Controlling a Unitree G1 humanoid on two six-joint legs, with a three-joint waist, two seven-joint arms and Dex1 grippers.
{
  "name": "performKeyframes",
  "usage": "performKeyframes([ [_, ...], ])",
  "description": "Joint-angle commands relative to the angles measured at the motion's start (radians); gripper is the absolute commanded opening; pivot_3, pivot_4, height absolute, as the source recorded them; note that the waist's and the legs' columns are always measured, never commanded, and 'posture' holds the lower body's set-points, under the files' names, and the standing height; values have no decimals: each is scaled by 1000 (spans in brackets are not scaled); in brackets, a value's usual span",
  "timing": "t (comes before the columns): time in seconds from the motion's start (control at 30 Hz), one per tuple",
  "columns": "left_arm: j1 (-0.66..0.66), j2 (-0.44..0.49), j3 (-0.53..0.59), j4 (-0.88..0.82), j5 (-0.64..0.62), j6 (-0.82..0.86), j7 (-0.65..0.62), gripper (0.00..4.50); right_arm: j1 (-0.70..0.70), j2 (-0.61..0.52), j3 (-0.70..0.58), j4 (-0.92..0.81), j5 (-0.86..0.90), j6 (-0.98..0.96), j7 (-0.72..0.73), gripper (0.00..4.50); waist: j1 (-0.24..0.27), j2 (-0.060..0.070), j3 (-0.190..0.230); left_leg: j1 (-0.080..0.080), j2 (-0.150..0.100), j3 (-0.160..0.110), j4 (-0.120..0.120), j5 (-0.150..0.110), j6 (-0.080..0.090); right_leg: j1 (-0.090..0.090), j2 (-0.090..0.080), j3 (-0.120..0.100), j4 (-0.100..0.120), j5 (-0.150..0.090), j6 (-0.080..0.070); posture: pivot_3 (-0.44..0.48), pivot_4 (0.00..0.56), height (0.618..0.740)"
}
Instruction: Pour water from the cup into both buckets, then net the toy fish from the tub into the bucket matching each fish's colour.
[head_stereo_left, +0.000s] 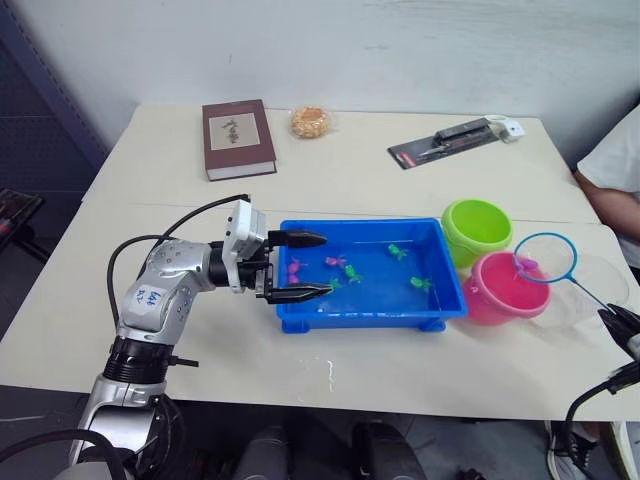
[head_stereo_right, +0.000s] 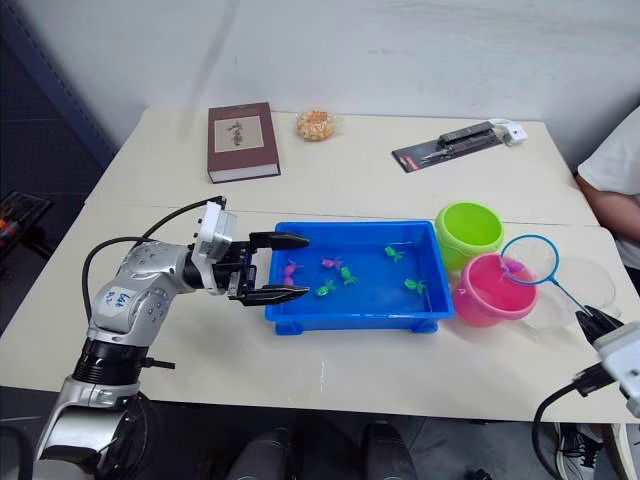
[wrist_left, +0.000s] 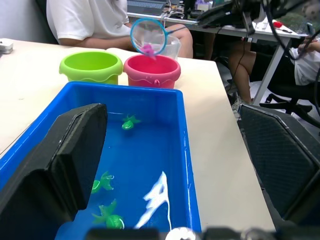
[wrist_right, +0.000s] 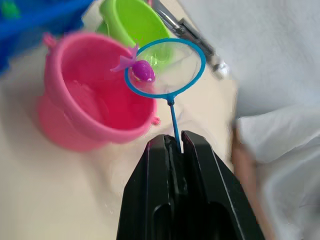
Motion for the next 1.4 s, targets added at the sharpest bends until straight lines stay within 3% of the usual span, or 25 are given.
performKeyframes([
  [0.03, -20, -10, -9, -21, -3, -6, 6, 4489, 15, -2, 22, 73, -325, -273, -255, 0, -1, 0, 0, 0, 0, 0, 0, 0, 0, 0, 0, 0, 0, 0, 0, 0, 150, 738],
  [0.13, -26, -13, -9, -21, -6, -5, 9, 4489, -1, -11, 9, 84, -530, -355, -455, 0, -3, 1, -1, 0, 0, 0, 0, 1, -1, 0, 0, 1, -1, 0, 0, 0, 150, 738],
  [0.3, -26, -20, -8, -21, -10, -6, 19, 4489, 4, -26, 58, 84, -712, -385, -614, 0, -4, 2, -1, 1, 0, 1, 0, 1, -2, -1, 1, 1, 0, 0, -1, 0, 150, 738],
  [0.83, 6, -17, -1, -59, -24, 7, 43, 4489, 97, -36, 88, 99, -626, -345, -636, 0, -4, 2, -1, 1, 0, 1, 0, 1, -1, 0, 1, 1, 0, 0, -1, 0, 150, 738],
  [1.3, -1, -36, -13, -53, -17, 9, 50, 4489, 85, -25, 89, 53, -601, -261, -642, 0, -3, 2, -1, 2, -1, 1, -2, 2, -1, 0, 1, 2, 0, 0, -1, 0, 150, 738],
  [1.4, 6, -32, -7, -58, -19, 12, 53, 4489, 76, -20, 87, 23, -506, -253, -610, 0, -4, 2, -1, 3, -1, 1, -2, 2, 0, 0, 0, 2, 0, 0, -1, 0, 150, 738],
])
